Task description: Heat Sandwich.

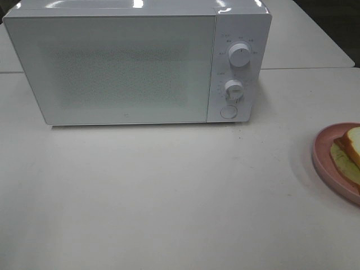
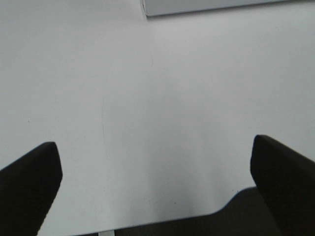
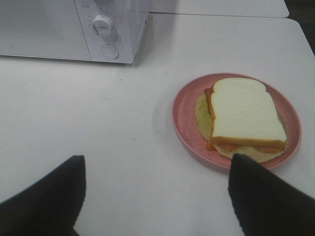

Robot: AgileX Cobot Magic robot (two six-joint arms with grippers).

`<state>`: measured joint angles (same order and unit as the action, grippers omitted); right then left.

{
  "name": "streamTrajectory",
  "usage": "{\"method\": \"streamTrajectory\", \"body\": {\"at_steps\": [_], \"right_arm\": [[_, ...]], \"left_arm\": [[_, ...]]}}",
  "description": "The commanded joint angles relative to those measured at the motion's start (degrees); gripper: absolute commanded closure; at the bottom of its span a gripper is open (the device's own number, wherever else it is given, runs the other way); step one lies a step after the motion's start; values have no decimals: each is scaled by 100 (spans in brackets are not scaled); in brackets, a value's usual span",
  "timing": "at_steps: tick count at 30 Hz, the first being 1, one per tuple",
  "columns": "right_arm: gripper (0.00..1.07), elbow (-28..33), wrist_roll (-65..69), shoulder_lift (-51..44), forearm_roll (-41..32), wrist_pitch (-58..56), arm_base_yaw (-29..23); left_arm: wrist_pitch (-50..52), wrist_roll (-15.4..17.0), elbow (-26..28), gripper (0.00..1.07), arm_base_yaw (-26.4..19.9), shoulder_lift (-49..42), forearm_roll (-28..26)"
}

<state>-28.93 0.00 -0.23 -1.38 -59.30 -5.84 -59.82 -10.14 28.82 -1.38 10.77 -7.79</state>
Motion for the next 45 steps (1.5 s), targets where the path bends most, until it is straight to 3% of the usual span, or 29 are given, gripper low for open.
{"method": "streamTrajectory", "body": {"at_steps": [1,10,45], "right_arm": [[31,0,-63,-155,-6,17,34],[31,0,-63,-155,-6,17,34],[31,0,-63,-155,-6,17,34]], "left_arm": [[17,29,-17,5,-74,-516,-46],[17,29,-17,5,-74,-1278,-46],[23,29,-17,5,-74,-1266,-40]]}}
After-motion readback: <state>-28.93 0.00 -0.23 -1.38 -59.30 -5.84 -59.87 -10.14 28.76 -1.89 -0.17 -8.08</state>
